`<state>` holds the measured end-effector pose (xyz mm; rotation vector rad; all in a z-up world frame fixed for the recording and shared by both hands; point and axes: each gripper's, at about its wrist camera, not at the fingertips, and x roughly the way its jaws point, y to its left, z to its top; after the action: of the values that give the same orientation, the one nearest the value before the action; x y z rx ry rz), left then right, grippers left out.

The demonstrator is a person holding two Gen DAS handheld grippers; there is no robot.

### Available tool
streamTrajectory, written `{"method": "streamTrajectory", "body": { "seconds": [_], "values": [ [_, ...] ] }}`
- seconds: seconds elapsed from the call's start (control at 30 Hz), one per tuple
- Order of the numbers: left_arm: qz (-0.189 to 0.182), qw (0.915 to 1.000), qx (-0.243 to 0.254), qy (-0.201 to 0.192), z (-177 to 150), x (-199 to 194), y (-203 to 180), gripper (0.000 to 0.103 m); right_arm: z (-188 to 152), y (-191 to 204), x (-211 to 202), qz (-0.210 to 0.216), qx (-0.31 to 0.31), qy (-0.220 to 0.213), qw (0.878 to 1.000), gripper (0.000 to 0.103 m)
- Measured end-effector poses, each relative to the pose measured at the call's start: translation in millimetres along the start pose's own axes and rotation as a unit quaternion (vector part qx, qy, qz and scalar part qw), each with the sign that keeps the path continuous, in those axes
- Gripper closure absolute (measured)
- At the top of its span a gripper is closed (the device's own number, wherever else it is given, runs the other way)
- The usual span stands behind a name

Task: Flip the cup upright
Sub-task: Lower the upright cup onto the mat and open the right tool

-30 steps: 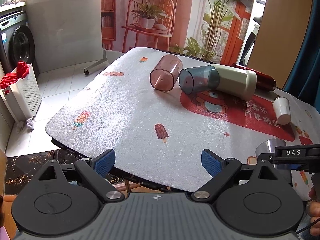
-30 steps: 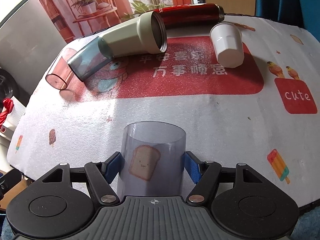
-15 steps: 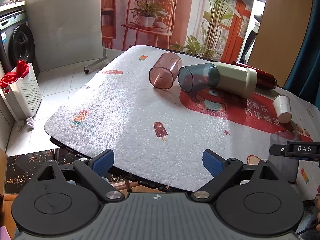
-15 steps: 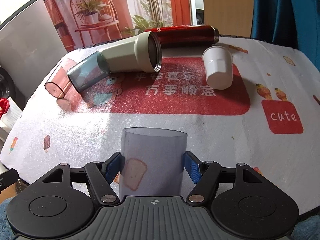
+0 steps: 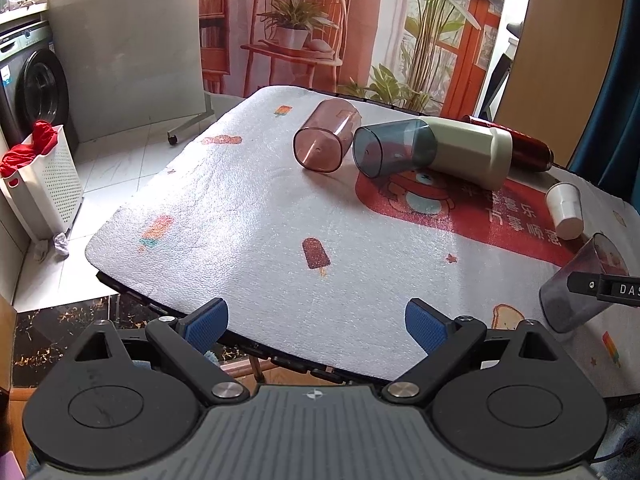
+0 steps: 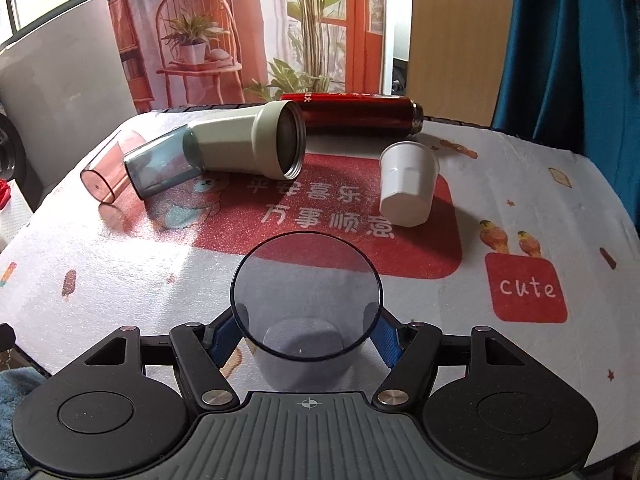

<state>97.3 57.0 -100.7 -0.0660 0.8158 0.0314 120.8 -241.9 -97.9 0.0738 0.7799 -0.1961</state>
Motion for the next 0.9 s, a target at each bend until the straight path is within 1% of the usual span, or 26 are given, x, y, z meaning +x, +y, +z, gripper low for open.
{"method": "streamTrajectory", "body": {
  "seconds": [0.1, 0.2, 0.33, 0.5, 0.57, 0.7, 0.9],
  "values": [
    [0.001, 1.0, 0.001, 0.0, -0.1, -0.7, -2.1, 0.006, 1.3, -12.2, 1.6, -0.008, 0.004, -0.008, 1.0, 0.039],
    [-0.001, 1.0, 0.003, 0.002, 0.2, -1.2, -4.3, 0.006, 0.0, -22.4, 1.2, -0.007, -0.002, -0.02, 1.0, 0.039],
    [-0.002, 0.9999, 0.011, 0.004, -1.0, -0.7, -10.0, 0.006, -9.5, -34.7, 2.7, -0.008, -0.014, -0.029, 0.999, 0.039],
    [-0.004, 0.9997, 0.02, 0.01, -2.7, 1.2, -16.4, 0.006, -18.6, -44.5, -1.2, 0.003, -0.011, -0.047, 0.999, 0.039],
    [-0.006, 0.9996, 0.024, 0.011, -3.7, 0.4, -17.4, 0.006, -19.7, -45.1, -2.2, -0.004, -0.012, -0.049, 0.999, 0.039],
    [-0.006, 0.9995, 0.028, 0.011, -4.4, -0.7, -19.3, 0.006, -19.5, -43.2, -1.7, -0.033, -0.025, -0.044, 0.998, 0.039],
    [-0.017, 0.9994, 0.027, 0.011, -3.4, -2.8, -21.0, 0.006, -19.1, -43.4, -1.5, -0.032, -0.023, -0.041, 0.998, 0.039]
  ]
}}
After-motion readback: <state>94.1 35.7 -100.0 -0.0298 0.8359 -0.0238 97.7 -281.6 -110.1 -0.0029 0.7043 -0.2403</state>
